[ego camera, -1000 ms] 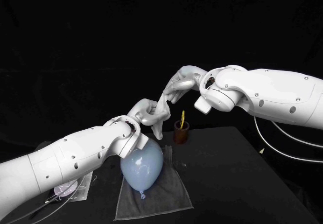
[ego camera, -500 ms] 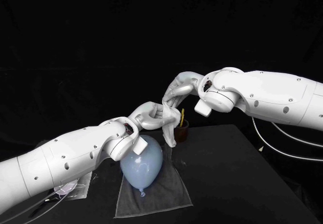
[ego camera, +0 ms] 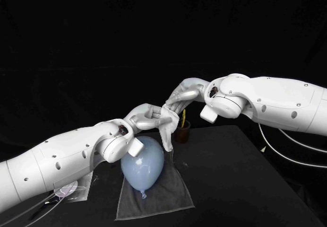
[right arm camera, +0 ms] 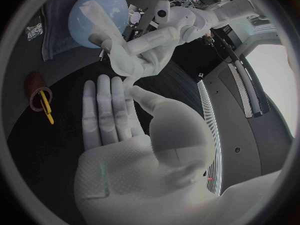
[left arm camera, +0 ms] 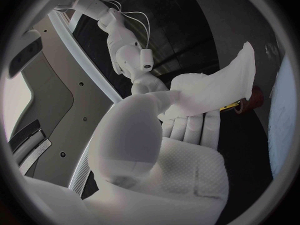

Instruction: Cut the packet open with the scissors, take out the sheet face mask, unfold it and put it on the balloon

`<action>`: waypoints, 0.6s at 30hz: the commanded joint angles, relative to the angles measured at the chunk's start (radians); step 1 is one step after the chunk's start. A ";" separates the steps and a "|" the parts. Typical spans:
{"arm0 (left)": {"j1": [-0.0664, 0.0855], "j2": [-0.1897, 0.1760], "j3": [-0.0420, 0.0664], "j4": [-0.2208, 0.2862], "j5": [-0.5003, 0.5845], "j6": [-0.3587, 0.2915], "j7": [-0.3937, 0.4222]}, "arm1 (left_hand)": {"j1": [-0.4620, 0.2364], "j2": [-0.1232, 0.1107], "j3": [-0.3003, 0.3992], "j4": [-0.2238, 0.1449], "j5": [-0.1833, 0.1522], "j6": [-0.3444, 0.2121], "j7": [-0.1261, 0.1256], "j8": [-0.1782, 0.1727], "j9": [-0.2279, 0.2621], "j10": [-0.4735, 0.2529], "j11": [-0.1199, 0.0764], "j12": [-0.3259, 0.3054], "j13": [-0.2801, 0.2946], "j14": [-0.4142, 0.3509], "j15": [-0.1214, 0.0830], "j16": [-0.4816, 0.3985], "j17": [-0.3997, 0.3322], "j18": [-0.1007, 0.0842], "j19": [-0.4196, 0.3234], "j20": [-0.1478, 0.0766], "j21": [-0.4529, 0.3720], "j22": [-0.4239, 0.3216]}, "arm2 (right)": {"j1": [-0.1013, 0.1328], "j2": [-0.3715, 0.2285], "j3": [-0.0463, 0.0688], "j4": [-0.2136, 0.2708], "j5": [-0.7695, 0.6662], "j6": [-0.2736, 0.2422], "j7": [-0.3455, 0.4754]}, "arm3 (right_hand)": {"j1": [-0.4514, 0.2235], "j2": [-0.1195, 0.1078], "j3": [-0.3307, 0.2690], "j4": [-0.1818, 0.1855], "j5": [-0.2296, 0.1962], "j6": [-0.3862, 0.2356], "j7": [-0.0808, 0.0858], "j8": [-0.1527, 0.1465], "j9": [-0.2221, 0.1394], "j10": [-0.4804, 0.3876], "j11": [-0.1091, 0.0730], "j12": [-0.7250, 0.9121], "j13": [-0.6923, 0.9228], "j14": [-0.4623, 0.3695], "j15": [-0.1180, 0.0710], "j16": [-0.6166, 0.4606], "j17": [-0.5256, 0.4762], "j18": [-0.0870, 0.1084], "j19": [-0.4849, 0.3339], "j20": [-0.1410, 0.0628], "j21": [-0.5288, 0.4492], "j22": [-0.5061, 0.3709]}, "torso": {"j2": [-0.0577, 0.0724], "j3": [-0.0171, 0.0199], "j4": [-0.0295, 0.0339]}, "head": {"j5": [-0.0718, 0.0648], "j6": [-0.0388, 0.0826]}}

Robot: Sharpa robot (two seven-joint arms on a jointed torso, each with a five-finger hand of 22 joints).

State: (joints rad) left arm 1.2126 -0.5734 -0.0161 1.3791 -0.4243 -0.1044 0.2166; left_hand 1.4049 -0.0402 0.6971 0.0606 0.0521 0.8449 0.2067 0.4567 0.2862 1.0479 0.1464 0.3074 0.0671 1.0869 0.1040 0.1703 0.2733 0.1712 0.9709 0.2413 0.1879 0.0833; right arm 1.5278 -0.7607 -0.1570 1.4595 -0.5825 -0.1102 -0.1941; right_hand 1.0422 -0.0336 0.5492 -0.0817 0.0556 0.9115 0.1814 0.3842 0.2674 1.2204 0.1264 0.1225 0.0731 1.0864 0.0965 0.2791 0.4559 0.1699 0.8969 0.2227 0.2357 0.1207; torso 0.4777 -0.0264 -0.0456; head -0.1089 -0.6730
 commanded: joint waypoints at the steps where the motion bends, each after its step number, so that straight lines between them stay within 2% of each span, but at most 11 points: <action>1: 0.001 -0.012 0.001 0.012 0.062 0.093 -0.008 | -0.014 0.008 0.009 0.000 -0.003 0.006 -0.002 0.006 0.004 0.009 -0.001 -0.009 -0.001 0.007 0.003 0.002 0.002 0.013 0.006 -0.002 0.003 0.000 | -0.012 -0.020 -0.002 0.017 0.094 -0.106 0.111 | -0.011 -0.054 -0.074 0.068 -0.001 -0.058 0.027 -0.046 -0.018 -0.036 0.017 0.015 0.004 -0.037 0.013 0.026 0.016 0.014 -0.010 0.013 -0.020 -0.014 | 0.000 -0.0006 -0.0008 | 0.000 -0.001; 3: 0.001 -0.019 0.001 0.018 0.065 0.106 -0.010 | -0.016 0.011 0.011 0.001 -0.003 0.004 -0.002 0.005 0.004 0.010 -0.001 -0.011 -0.001 0.006 0.003 0.001 0.002 0.013 0.006 -0.002 0.003 0.000 | -0.021 -0.032 -0.004 0.026 0.112 -0.120 0.131 | -0.015 -0.067 -0.102 0.093 0.001 -0.083 0.034 -0.064 -0.024 -0.062 0.026 0.015 0.002 -0.061 0.020 0.029 0.018 0.013 -0.020 0.019 -0.031 -0.021 | 0.000 -0.0005 -0.0003 | -0.001 -0.002; 4: 0.001 -0.024 0.001 0.021 0.067 0.114 -0.011 | -0.017 0.014 0.014 0.001 -0.003 0.001 -0.003 0.003 0.003 0.009 -0.001 -0.016 -0.002 0.005 0.004 0.000 0.002 0.013 0.006 -0.002 0.002 -0.001 | -0.029 -0.041 -0.005 0.032 0.127 -0.128 0.146 | -0.017 -0.076 -0.144 0.133 0.001 -0.120 0.040 -0.083 -0.030 -0.103 0.036 0.015 -0.001 -0.101 0.032 0.030 0.018 0.013 -0.038 0.029 -0.049 -0.031 | 0.000 -0.0005 0.0001 | -0.001 -0.003; 5: 0.001 -0.028 0.000 0.024 0.068 0.119 -0.012 | -0.017 0.015 0.014 0.001 -0.003 0.001 -0.003 0.003 0.003 0.009 -0.001 -0.016 -0.002 0.005 0.004 0.000 0.003 0.013 0.006 -0.002 0.002 -0.001 | -0.036 -0.048 -0.007 0.037 0.139 -0.133 0.159 | -0.014 -0.078 -0.158 0.147 -0.001 -0.124 0.044 -0.084 -0.029 -0.114 0.037 0.017 -0.001 -0.113 0.035 0.032 0.018 0.013 -0.044 0.032 -0.054 -0.034 | 0.000 -0.0003 0.0003 | 0.000 -0.002; 6: 0.001 -0.030 0.000 0.026 0.068 0.121 -0.013 | -0.019 0.016 0.016 0.001 -0.003 -0.001 -0.003 0.002 0.003 0.009 -0.001 -0.018 -0.002 0.004 0.004 -0.001 0.003 0.013 0.006 -0.002 0.002 -0.002 | -0.041 -0.052 -0.007 0.041 0.147 -0.137 0.166 | -0.020 -0.083 -0.186 0.177 -0.004 -0.131 0.052 -0.086 -0.029 -0.137 0.050 0.018 -0.003 -0.140 0.042 0.030 0.016 0.010 -0.059 0.040 -0.067 -0.041 | 0.000 -0.0002 0.0001 | 0.001 -0.003; 9: 0.001 -0.038 0.000 0.035 0.070 0.126 -0.016 | -0.018 0.019 0.020 -0.002 -0.003 -0.006 -0.004 -0.002 0.001 0.015 -0.002 -0.020 -0.001 0.006 0.003 0.000 0.005 0.013 0.006 -0.003 0.002 -0.002 | -0.066 -0.073 -0.009 0.055 0.180 -0.162 0.204 | -0.010 -0.086 -0.231 0.227 -0.006 -0.161 0.069 -0.096 -0.030 -0.171 0.061 0.029 -0.004 -0.177 0.058 0.034 0.011 0.012 -0.076 0.051 -0.084 -0.049 | 0.000 -0.0001 -0.0005 | 0.001 -0.004; 12: 0.001 -0.045 0.000 0.041 0.070 0.124 -0.017 | -0.016 0.024 0.027 -0.010 -0.003 -0.013 -0.006 -0.009 -0.001 0.028 -0.006 -0.021 0.002 0.015 -0.001 0.003 0.009 0.013 0.009 -0.005 0.003 -0.003 | -0.090 -0.093 -0.010 0.073 0.199 -0.186 0.232 | 0.009 -0.083 -0.265 0.263 -0.006 -0.164 0.079 -0.089 -0.027 -0.183 0.068 0.048 -0.002 -0.187 0.060 0.050 0.009 0.013 -0.075 0.054 -0.089 -0.050 | 0.001 -0.0002 0.0003 | 0.003 -0.004; 15: 0.001 -0.050 0.000 0.046 0.070 0.120 -0.018 | -0.010 0.029 0.035 -0.022 -0.003 -0.017 -0.011 -0.016 -0.004 0.045 -0.011 -0.019 0.004 0.024 -0.006 0.008 0.014 0.014 0.014 -0.009 0.006 -0.003 | -0.114 -0.114 -0.011 0.093 0.209 -0.197 0.248 | 0.036 -0.078 -0.282 0.276 -0.005 -0.164 0.079 -0.083 -0.025 -0.190 0.070 0.062 -0.002 -0.192 0.060 0.061 0.006 0.013 -0.073 0.054 -0.091 -0.050 | 0.001 -0.0002 -0.0012 | 0.004 -0.002; 18: 0.001 -0.056 0.000 0.049 0.067 0.115 -0.018 | 0.012 0.034 0.061 -0.059 -0.003 -0.027 -0.023 -0.032 -0.011 0.080 -0.023 -0.012 0.008 0.025 -0.012 0.008 0.018 0.013 0.019 -0.018 0.012 -0.001 | -0.144 -0.133 -0.011 0.114 0.215 -0.199 0.255 | 0.063 -0.070 -0.301 0.289 -0.003 -0.167 0.081 -0.078 -0.023 -0.203 0.071 0.075 -0.003 -0.204 0.063 0.070 0.002 0.013 -0.075 0.055 -0.096 -0.051 | 0.002 -0.0003 -0.0015 | 0.003 -0.002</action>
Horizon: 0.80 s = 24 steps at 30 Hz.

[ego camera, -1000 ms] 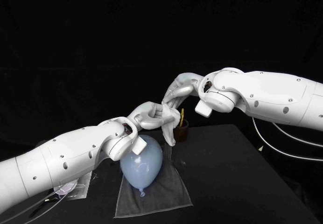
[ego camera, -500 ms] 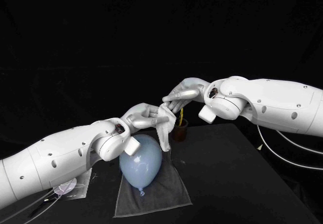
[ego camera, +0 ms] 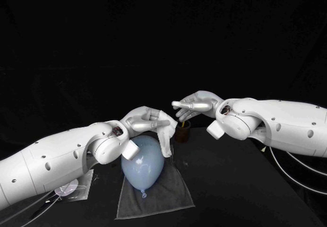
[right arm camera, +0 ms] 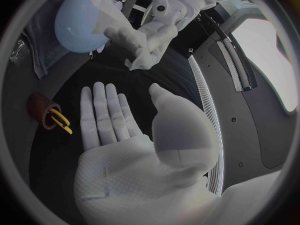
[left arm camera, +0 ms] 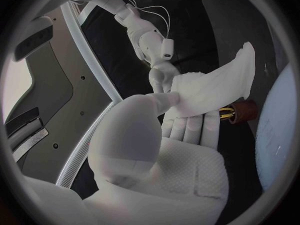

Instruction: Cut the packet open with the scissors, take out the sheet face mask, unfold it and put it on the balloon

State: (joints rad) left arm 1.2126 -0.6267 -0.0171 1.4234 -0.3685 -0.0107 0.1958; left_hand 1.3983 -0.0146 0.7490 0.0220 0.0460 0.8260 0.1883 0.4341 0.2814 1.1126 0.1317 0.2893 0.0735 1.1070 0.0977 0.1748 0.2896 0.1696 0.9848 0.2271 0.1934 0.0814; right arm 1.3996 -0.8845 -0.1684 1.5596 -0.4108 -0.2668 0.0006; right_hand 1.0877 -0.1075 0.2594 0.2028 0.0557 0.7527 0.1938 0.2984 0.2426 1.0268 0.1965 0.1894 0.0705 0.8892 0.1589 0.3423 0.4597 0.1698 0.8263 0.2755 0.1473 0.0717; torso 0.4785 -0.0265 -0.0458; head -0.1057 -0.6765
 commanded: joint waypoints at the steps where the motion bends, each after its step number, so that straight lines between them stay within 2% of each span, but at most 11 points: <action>1: 0.001 -0.004 0.001 0.006 0.010 0.018 0.003 | 0.018 0.008 0.013 -0.026 0.003 -0.010 -0.004 -0.014 -0.008 0.020 -0.009 0.004 0.001 0.007 -0.007 0.004 0.004 0.014 0.007 -0.005 0.009 0.002 | -0.026 -0.014 0.000 0.020 0.044 -0.041 0.061 | 0.037 0.007 -0.018 0.004 -0.002 -0.009 0.069 0.011 0.003 -0.014 0.001 0.015 0.000 -0.012 0.000 0.011 -0.004 0.013 -0.006 0.003 -0.009 -0.002 | 0.001 -0.0002 -0.0018 | 0.000 0.001; 4: 0.001 -0.010 0.001 0.010 0.003 0.011 0.003 | 0.014 0.006 0.026 -0.052 0.003 -0.053 -0.011 -0.054 -0.026 0.037 -0.017 -0.005 -0.001 0.014 -0.012 0.007 0.013 0.012 0.008 -0.009 0.020 0.007 | -0.059 -0.025 0.000 0.042 0.062 -0.036 0.068 | 0.059 0.014 -0.031 0.008 -0.001 -0.006 0.068 0.017 0.004 -0.019 0.001 0.027 0.000 -0.018 0.001 0.020 -0.008 0.013 -0.006 0.004 -0.012 -0.001 | 0.000 0.0007 0.0009 | -0.002 -0.002; 9: 0.001 -0.018 0.000 0.015 -0.004 0.019 -0.007 | 0.011 0.002 0.036 -0.078 0.003 -0.105 -0.025 -0.095 -0.046 0.049 -0.020 -0.016 -0.003 0.018 -0.014 0.007 0.020 0.010 0.003 -0.011 0.030 0.012 | -0.083 -0.032 0.000 0.069 0.130 -0.045 0.115 | 0.071 0.028 -0.061 0.033 -0.003 -0.006 0.068 0.025 0.006 -0.033 0.002 0.044 -0.001 -0.040 0.004 0.030 -0.016 0.012 -0.015 0.006 -0.020 -0.002 | 0.001 0.0013 -0.0002 | -0.002 -0.004; 14: 0.001 -0.024 0.000 0.019 -0.013 0.037 -0.020 | 0.005 0.001 0.045 -0.098 0.003 -0.167 -0.042 -0.139 -0.069 0.061 -0.022 -0.027 -0.004 0.022 -0.016 0.008 0.028 0.009 -0.004 -0.012 0.041 0.018 | -0.093 -0.034 0.000 0.085 0.200 -0.037 0.162 | 0.085 0.057 -0.098 0.066 0.002 0.004 0.067 0.036 0.007 -0.051 0.004 0.065 -0.002 -0.073 0.009 0.041 -0.029 0.011 -0.026 0.009 -0.029 -0.002 | -0.001 -0.0006 0.0000 | -0.005 -0.004; 15: 0.001 -0.025 0.000 0.020 -0.014 0.040 -0.022 | 0.002 0.000 0.046 -0.103 0.003 -0.231 -0.049 -0.172 -0.089 0.065 -0.022 -0.029 -0.004 0.023 -0.017 0.008 0.030 0.008 -0.006 -0.011 0.045 0.020 | -0.094 -0.034 0.000 0.085 0.210 -0.036 0.165 | 0.085 0.061 -0.104 0.072 0.004 0.006 0.067 0.037 0.007 -0.051 0.003 0.069 -0.001 -0.076 0.009 0.044 -0.031 0.011 -0.027 0.009 -0.030 -0.002 | -0.001 -0.0007 0.0001 | -0.005 -0.004; 17: 0.001 -0.027 0.000 0.021 -0.016 0.045 -0.025 | 0.000 0.001 0.047 -0.109 0.003 -0.258 -0.055 -0.188 -0.098 0.068 -0.023 -0.032 -0.004 0.024 -0.017 0.008 0.032 0.008 -0.008 -0.012 0.048 0.022 | -0.095 -0.035 0.000 0.085 0.228 -0.031 0.169 | 0.084 0.063 -0.110 0.077 0.004 0.006 0.067 0.038 0.007 -0.052 0.003 0.072 -0.002 -0.078 0.009 0.046 -0.032 0.011 -0.027 0.009 -0.030 -0.001 | -0.001 -0.0009 0.0004 | -0.005 -0.004; 24: 0.001 -0.036 0.000 0.024 -0.017 0.050 -0.032 | -0.013 0.002 0.051 -0.136 0.003 -0.406 -0.086 -0.263 -0.141 0.085 -0.026 -0.048 -0.005 0.030 -0.021 0.008 0.042 0.008 -0.020 -0.013 0.068 0.032 | -0.100 -0.038 -0.001 0.086 0.274 -0.012 0.186 | 0.085 0.071 -0.127 0.084 0.014 0.007 0.067 0.039 0.006 -0.055 0.003 0.081 -0.002 -0.087 0.010 0.052 -0.038 0.010 -0.030 0.010 -0.033 -0.001 | -0.001 -0.0009 -0.0003 | -0.006 -0.003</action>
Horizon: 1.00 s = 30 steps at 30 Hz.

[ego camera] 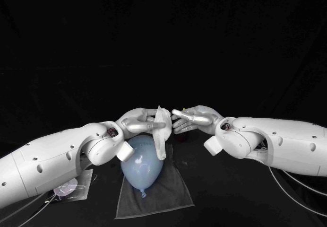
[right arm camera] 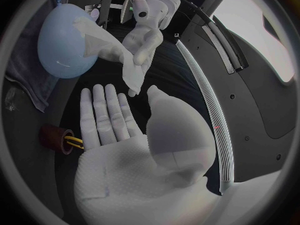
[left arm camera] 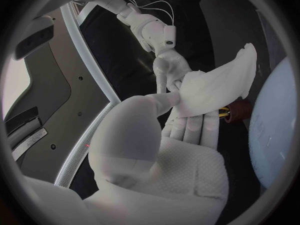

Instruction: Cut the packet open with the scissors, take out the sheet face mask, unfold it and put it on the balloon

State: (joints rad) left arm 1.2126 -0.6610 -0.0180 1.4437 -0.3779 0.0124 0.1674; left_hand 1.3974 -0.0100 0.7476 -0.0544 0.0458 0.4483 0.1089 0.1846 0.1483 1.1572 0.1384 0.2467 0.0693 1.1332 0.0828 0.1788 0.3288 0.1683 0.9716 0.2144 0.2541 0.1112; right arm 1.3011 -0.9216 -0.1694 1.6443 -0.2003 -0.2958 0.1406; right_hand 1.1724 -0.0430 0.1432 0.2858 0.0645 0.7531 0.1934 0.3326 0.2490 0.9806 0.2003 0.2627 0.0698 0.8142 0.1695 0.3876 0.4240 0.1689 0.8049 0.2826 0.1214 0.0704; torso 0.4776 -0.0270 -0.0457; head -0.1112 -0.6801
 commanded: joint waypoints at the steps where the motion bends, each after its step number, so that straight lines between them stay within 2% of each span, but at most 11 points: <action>1: 0.001 -0.003 0.001 0.004 -0.008 0.028 -0.005 | -0.014 -0.002 0.053 -0.064 0.003 -0.044 -0.010 -0.021 -0.013 0.043 -0.033 -0.008 -0.001 0.005 -0.006 0.004 0.004 0.010 -0.008 0.000 0.010 0.004 | -0.002 -0.001 0.000 0.001 0.069 0.017 0.050 | 0.000 0.008 -0.015 0.001 0.005 0.006 0.068 0.005 -0.001 -0.009 0.000 0.009 -0.001 -0.015 0.000 0.007 -0.004 0.011 -0.010 0.003 -0.008 0.000 | 0.000 0.0001 -0.0001 | 0.000 0.001; 6: 0.001 -0.006 0.000 0.006 -0.008 0.031 -0.009 | -0.017 -0.002 0.053 -0.070 0.003 -0.067 -0.015 -0.032 -0.019 0.046 -0.034 -0.012 -0.002 0.006 -0.007 0.003 0.006 0.010 -0.011 0.000 0.015 0.007 | -0.003 0.000 0.000 0.002 0.082 0.019 0.061 | 0.017 0.010 -0.027 -0.006 0.011 0.004 0.069 0.004 -0.002 -0.016 0.001 0.015 -0.002 -0.025 0.002 0.012 -0.010 0.010 -0.013 0.004 -0.010 0.000 | 0.000 0.0003 0.0002 | 0.002 0.003; 10: 0.001 -0.008 0.000 0.007 -0.010 0.035 -0.012 | -0.019 -0.002 0.055 -0.076 0.003 -0.083 -0.019 -0.040 -0.023 0.049 -0.034 -0.015 -0.002 0.007 -0.008 0.003 0.008 0.009 -0.014 0.000 0.019 0.009 | -0.004 0.004 0.000 0.003 0.084 0.007 0.071 | 0.064 0.014 -0.046 -0.025 0.004 0.003 0.069 0.005 -0.005 -0.024 0.001 0.029 -0.002 -0.032 0.002 0.027 -0.019 0.010 -0.013 0.004 -0.011 0.002 | 0.001 0.0003 -0.0001 | 0.002 0.005; 12: 0.001 -0.008 0.000 0.008 -0.010 0.039 -0.013 | -0.019 -0.002 0.055 -0.077 0.003 -0.083 -0.020 -0.040 -0.023 0.050 -0.034 -0.016 -0.002 0.007 -0.008 0.003 0.008 0.010 -0.014 0.000 0.020 0.009 | -0.004 0.006 0.000 0.003 0.076 -0.004 0.075 | 0.127 0.026 -0.041 -0.064 -0.007 0.004 0.067 0.007 -0.006 -0.028 0.001 0.040 -0.002 -0.034 0.001 0.039 -0.027 0.011 -0.011 0.004 -0.011 0.003 | 0.001 0.0003 0.0001 | 0.002 0.005; 16: 0.001 -0.010 0.000 0.010 -0.010 0.048 -0.012 | -0.019 -0.002 0.055 -0.078 0.003 -0.084 -0.021 -0.040 -0.023 0.051 -0.035 -0.016 -0.002 0.008 -0.008 0.003 0.009 0.010 -0.014 -0.001 0.021 0.010 | -0.004 0.011 0.000 -0.002 0.044 -0.012 0.049 | 0.195 0.036 -0.027 -0.115 -0.013 0.011 0.062 0.010 -0.008 -0.026 -0.005 0.054 -0.003 -0.033 -0.002 0.055 -0.036 0.012 -0.006 0.002 -0.009 0.004 | 0.000 0.0004 -0.0004 | 0.001 0.002; 22: 0.001 -0.011 0.000 0.015 -0.010 0.064 -0.007 | -0.019 -0.002 0.055 -0.079 0.003 -0.083 -0.021 -0.040 -0.023 0.052 -0.035 -0.017 -0.002 0.009 -0.008 0.003 0.009 0.010 -0.014 -0.001 0.022 0.010 | -0.004 0.027 0.000 -0.022 0.007 0.006 -0.002 | 0.193 0.030 -0.038 -0.120 -0.015 0.014 0.062 0.008 -0.011 -0.041 -0.003 0.051 -0.005 -0.051 0.002 0.052 -0.044 0.010 -0.012 0.004 -0.013 0.002 | 0.000 0.0001 -0.0006 | -0.002 0.002; 30: 0.000 -0.012 0.000 0.023 -0.010 0.071 -0.003 | -0.020 -0.002 0.054 -0.081 0.003 -0.081 -0.021 -0.039 -0.022 0.054 -0.036 -0.017 -0.002 0.010 -0.009 0.004 0.010 0.011 -0.013 -0.002 0.024 0.012 | -0.005 0.041 -0.001 -0.036 -0.002 0.021 -0.018 | 0.184 0.029 -0.051 -0.117 -0.015 0.009 0.065 0.000 -0.015 -0.055 0.002 0.049 -0.005 -0.069 0.006 0.051 -0.052 0.008 -0.021 0.005 -0.019 0.000 | 0.001 0.0002 0.0000 | -0.006 -0.001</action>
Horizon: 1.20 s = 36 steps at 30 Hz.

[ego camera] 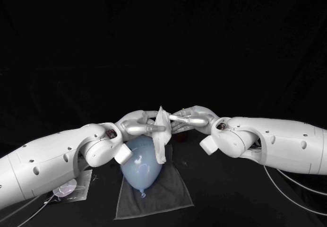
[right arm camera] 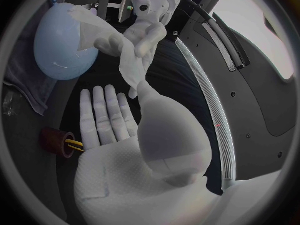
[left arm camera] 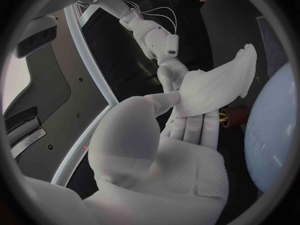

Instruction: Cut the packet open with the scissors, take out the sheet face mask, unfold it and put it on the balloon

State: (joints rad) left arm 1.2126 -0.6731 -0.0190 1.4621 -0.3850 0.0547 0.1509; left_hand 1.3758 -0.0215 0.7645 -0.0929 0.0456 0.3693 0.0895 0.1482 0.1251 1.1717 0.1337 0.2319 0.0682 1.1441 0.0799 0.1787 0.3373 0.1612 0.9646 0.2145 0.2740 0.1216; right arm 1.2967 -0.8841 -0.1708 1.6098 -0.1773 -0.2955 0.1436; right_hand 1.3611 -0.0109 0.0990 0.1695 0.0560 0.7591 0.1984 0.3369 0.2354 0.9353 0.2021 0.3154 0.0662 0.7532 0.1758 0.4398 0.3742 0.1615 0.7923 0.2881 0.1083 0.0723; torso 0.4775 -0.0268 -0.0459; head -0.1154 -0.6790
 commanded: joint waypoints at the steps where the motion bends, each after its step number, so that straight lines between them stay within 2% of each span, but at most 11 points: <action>1: 0.000 0.000 0.001 0.005 -0.003 0.029 0.014 | 0.002 0.010 0.037 -0.044 0.003 -0.002 -0.002 -0.003 0.001 0.040 -0.031 -0.003 -0.001 0.000 -0.006 0.004 0.002 0.018 -0.006 -0.002 0.005 0.002 | -0.001 0.004 0.000 -0.001 -0.025 0.021 -0.020 | -0.006 -0.003 -0.009 0.000 -0.006 0.002 0.061 -0.005 -0.002 -0.011 0.000 -0.004 -0.001 -0.010 0.001 -0.001 -0.003 0.015 -0.009 0.000 -0.006 -0.002 | 0.001 0.0001 0.0004 | -0.002 -0.002; 12: 0.000 0.000 0.001 0.004 -0.007 0.027 0.014 | 0.002 0.010 0.037 -0.046 0.003 -0.001 -0.002 -0.002 0.002 0.041 -0.032 -0.004 -0.001 0.000 -0.007 0.004 0.003 0.018 -0.006 -0.003 0.007 0.003 | -0.002 0.004 0.000 0.016 -0.004 0.053 0.004 | -0.009 0.007 -0.023 0.003 -0.007 0.024 0.057 0.001 -0.001 0.005 -0.004 0.012 0.002 -0.014 -0.001 0.007 -0.011 0.015 -0.009 -0.001 -0.008 -0.001 | 0.000 0.0003 -0.0001 | -0.002 -0.005; 21: 0.000 0.000 0.001 -0.002 -0.012 0.023 0.014 | 0.002 0.010 0.037 -0.047 0.003 -0.001 -0.001 -0.003 0.002 0.042 -0.032 -0.005 -0.001 0.001 -0.007 0.004 0.003 0.018 -0.005 -0.003 0.009 0.003 | -0.005 -0.007 0.000 0.035 0.012 0.096 0.018 | -0.009 0.021 -0.041 0.009 -0.007 0.064 0.042 0.009 -0.001 0.039 -0.018 0.031 0.001 -0.010 -0.008 0.021 -0.020 0.019 -0.006 -0.002 -0.007 0.001 | 0.000 0.0002 -0.0004 | -0.003 -0.005; 26: 0.000 0.001 0.001 -0.001 -0.015 0.025 0.013 | 0.002 0.010 0.037 -0.047 0.003 -0.001 -0.001 -0.003 0.002 0.042 -0.032 -0.005 -0.001 0.001 -0.007 0.004 0.003 0.018 -0.005 -0.003 0.009 0.003 | -0.005 -0.005 0.000 0.038 0.013 0.094 0.022 | 0.030 0.044 -0.030 -0.003 -0.008 0.100 0.022 0.013 -0.002 0.073 -0.036 0.039 0.000 0.009 -0.021 0.039 -0.026 0.023 0.007 -0.007 -0.001 0.004 | 0.000 0.0000 0.0001 | -0.004 -0.006; 31: 0.000 0.002 0.001 0.000 -0.021 0.027 0.011 | 0.002 0.009 0.037 -0.049 0.003 0.000 -0.001 -0.002 0.002 0.043 -0.032 -0.005 -0.001 0.001 -0.007 0.004 0.003 0.018 -0.005 -0.003 0.010 0.004 | -0.005 -0.002 0.000 0.036 0.014 0.073 0.036 | 0.105 0.072 0.026 -0.033 -0.007 0.149 -0.009 0.021 -0.003 0.127 -0.067 0.036 -0.002 0.053 -0.043 0.061 -0.027 0.026 0.039 -0.021 0.015 0.010 | 0.000 -0.0003 0.0008 | -0.005 -0.007; 32: 0.000 0.002 0.001 0.001 -0.022 0.027 0.011 | 0.002 0.009 0.037 -0.049 0.003 0.000 -0.001 -0.002 0.002 0.043 -0.032 -0.005 -0.001 0.001 -0.007 0.004 0.003 0.018 -0.005 -0.003 0.010 0.004 | -0.005 -0.002 0.000 0.036 0.014 0.071 0.037 | 0.105 0.072 0.026 -0.033 -0.007 0.149 -0.009 0.021 -0.003 0.127 -0.067 0.036 -0.002 0.053 -0.043 0.061 -0.027 0.026 0.039 -0.021 0.015 0.010 | 0.000 -0.0003 0.0008 | -0.005 -0.007; 36: 0.000 0.002 0.001 0.002 -0.027 0.028 0.008 | 0.002 0.009 0.037 -0.049 0.003 0.000 -0.001 -0.002 0.002 0.043 -0.032 -0.006 -0.001 0.001 -0.007 0.004 0.004 0.018 -0.005 -0.003 0.010 0.004 | -0.006 0.001 0.000 0.035 0.010 0.050 0.053 | 0.140 0.069 0.068 -0.056 -0.007 0.187 -0.028 0.032 0.000 0.175 -0.085 0.033 0.000 0.086 -0.057 0.075 -0.028 0.026 0.064 -0.034 0.029 0.016 | 0.000 -0.0007 0.0011 | -0.005 -0.009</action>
State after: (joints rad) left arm 1.2126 -0.6727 -0.0190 1.4613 -0.4010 0.0651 0.1516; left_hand 1.3776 -0.0198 0.7620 -0.0958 0.0456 0.3695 0.0895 0.1483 0.1261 1.1776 0.1340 0.2236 0.0683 1.1437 0.0789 0.1787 0.3394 0.1606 0.9647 0.2146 0.2777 0.1246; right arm 1.2914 -0.8847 -0.1714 1.6453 -0.1683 -0.2292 0.1631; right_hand 1.4955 0.0574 0.1641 0.1143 0.0521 0.9444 0.1708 0.3671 0.2336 1.1078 0.1187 0.3512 0.0658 0.8364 0.1162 0.5133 0.3470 0.1774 0.8527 0.2521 0.1356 0.0877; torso 0.4775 -0.0271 -0.0453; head -0.1204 -0.6870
